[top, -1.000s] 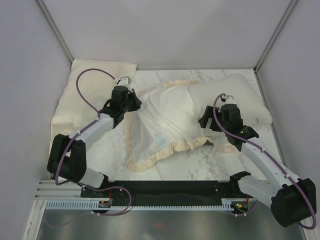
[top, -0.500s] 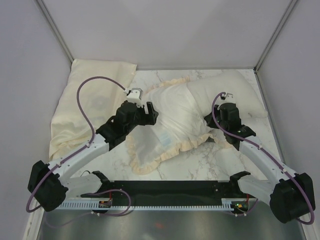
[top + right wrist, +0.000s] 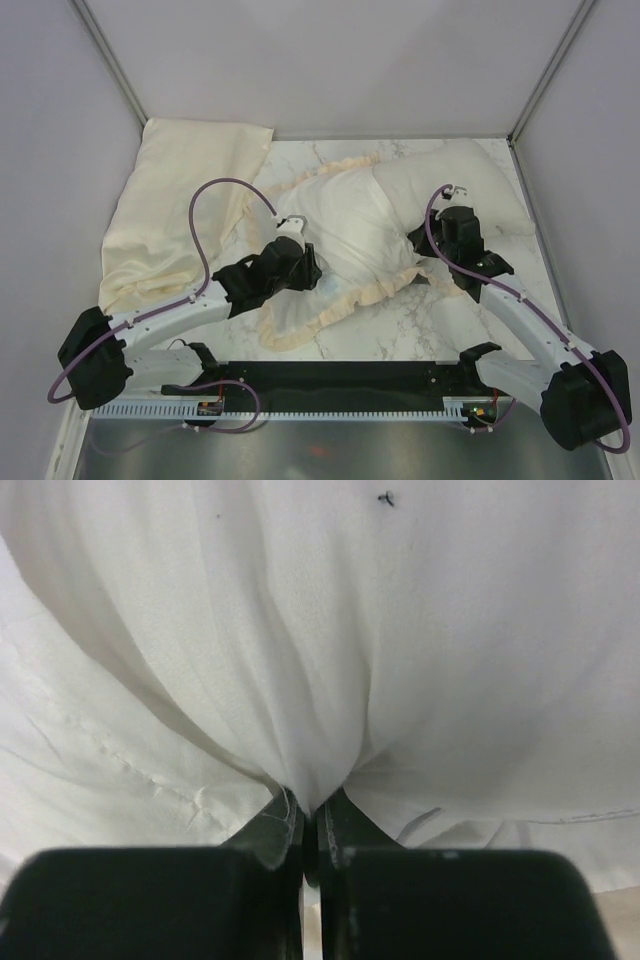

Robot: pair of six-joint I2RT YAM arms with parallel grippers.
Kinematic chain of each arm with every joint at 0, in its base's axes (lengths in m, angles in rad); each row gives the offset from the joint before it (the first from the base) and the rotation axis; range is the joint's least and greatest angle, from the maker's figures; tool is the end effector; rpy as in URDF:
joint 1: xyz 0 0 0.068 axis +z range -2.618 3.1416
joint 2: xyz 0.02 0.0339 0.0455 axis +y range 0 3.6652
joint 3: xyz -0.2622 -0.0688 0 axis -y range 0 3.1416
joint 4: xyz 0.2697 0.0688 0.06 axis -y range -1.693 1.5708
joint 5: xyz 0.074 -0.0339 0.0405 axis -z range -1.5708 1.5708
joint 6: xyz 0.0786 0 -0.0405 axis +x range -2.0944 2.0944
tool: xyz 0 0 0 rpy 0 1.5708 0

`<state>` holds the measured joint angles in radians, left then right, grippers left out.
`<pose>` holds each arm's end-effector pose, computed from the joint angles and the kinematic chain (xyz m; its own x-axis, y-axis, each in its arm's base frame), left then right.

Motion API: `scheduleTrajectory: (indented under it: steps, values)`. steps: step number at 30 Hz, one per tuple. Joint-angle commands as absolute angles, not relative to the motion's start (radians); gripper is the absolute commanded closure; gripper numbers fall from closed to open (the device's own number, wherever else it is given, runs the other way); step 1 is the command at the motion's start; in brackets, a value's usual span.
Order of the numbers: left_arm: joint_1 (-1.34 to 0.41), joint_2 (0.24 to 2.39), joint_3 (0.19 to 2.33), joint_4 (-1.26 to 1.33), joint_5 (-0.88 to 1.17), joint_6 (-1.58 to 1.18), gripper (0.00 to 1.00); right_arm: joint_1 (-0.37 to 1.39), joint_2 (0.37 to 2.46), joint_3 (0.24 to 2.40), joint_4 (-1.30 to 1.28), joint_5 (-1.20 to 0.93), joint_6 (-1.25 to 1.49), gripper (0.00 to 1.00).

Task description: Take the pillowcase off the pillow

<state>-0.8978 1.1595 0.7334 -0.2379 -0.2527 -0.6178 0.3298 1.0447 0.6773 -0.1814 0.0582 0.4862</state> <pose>0.2047 -0.2253 0.2045 -0.6806 -0.0460 -0.7312 0.2946 0.8966 -0.3306 0.2774 0.0901 0.2198 -0.5655 0.2995 -0.7685 -0.0137 0.9282 0.3718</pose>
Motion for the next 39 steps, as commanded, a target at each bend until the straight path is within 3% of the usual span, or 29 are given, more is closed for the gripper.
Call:
scheduleTrajectory:
  steps: [1, 2, 3, 4, 6, 8, 10, 12, 13, 14, 23, 39]
  values:
    - [-0.911, 1.174, 0.736, -0.212, -0.273, -0.657, 0.70, 0.327, 1.016, 0.678, -0.173, 0.058, 0.500, 0.90]
    - [-0.911, 1.169, 0.733, -0.212, -0.297, -0.658, 0.88, 0.327, 1.009, 0.678, -0.181, 0.064, 0.500, 0.73]
    - [-0.911, 1.154, 0.730, -0.213, -0.308, -0.657, 0.92, 0.327, 0.999, 0.675, -0.186, 0.066, 0.499, 0.69]
    - [-0.911, 1.147, 0.727, -0.215, -0.319, -0.655, 0.94, 0.327, 0.994, 0.673, -0.193, 0.066, 0.499, 0.65]
    - [-0.911, 1.123, 0.724, -0.221, -0.336, -0.655, 0.98, 0.327, 0.985, 0.669, -0.198, 0.075, 0.497, 0.49]
    - [-0.913, 1.106, 0.724, -0.236, -0.347, -0.655, 0.98, 0.327, 0.983, 0.664, -0.204, 0.081, 0.492, 0.44]
    - [-0.911, 1.079, 0.719, -0.258, -0.353, -0.658, 0.98, 0.327, 0.992, 0.661, -0.203, 0.089, 0.488, 0.50]
    - [-0.911, 1.052, 0.710, -0.268, -0.360, -0.664, 0.98, 0.328, 1.012, 0.660, -0.199, 0.100, 0.485, 0.66]
    - [-0.911, 1.026, 0.706, -0.275, -0.367, -0.666, 0.98, 0.327, 1.019, 0.658, -0.198, 0.104, 0.482, 0.78]
    - [-0.911, 1.013, 0.693, -0.287, -0.394, -0.667, 0.98, 0.327, 1.023, 0.660, -0.196, 0.107, 0.480, 0.99]
    - [-0.856, 0.891, 0.654, -0.377, -0.547, -0.670, 0.98, 0.298, 1.028, 0.796, -0.284, 0.207, 0.428, 1.00]
    - [-0.566, 0.741, 0.603, -0.385, -0.545, -0.592, 0.98, 0.083, 1.022, 1.104, -0.403, 0.196, 0.333, 1.00]
